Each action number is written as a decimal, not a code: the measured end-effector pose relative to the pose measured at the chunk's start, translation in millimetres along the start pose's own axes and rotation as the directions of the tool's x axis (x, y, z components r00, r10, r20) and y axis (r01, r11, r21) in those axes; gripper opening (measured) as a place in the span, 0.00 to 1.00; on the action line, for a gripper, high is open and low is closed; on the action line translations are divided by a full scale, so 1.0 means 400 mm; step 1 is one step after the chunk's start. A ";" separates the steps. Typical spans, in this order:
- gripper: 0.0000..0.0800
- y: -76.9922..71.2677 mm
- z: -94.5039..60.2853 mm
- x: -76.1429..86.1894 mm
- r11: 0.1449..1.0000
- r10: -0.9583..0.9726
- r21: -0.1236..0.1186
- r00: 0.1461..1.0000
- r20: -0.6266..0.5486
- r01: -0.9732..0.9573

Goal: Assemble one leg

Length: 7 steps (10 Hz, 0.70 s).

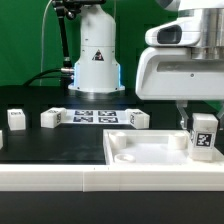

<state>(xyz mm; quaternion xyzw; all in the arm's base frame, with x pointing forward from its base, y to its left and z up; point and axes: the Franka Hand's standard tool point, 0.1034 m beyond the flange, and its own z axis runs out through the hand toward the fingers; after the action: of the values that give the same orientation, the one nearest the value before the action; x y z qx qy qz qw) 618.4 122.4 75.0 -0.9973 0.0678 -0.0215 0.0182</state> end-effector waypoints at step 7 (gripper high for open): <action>0.36 -0.002 0.004 -0.006 0.902 0.430 0.034 0.903 -0.001 -0.429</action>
Offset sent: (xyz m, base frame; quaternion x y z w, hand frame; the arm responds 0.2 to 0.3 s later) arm -0.0016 -0.0079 -0.0022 0.0369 -0.0054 0.0813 0.9960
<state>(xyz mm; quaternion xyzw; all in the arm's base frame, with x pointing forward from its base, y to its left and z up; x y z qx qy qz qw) 616.1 123.5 73.2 -0.9574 0.2854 -0.0222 0.0389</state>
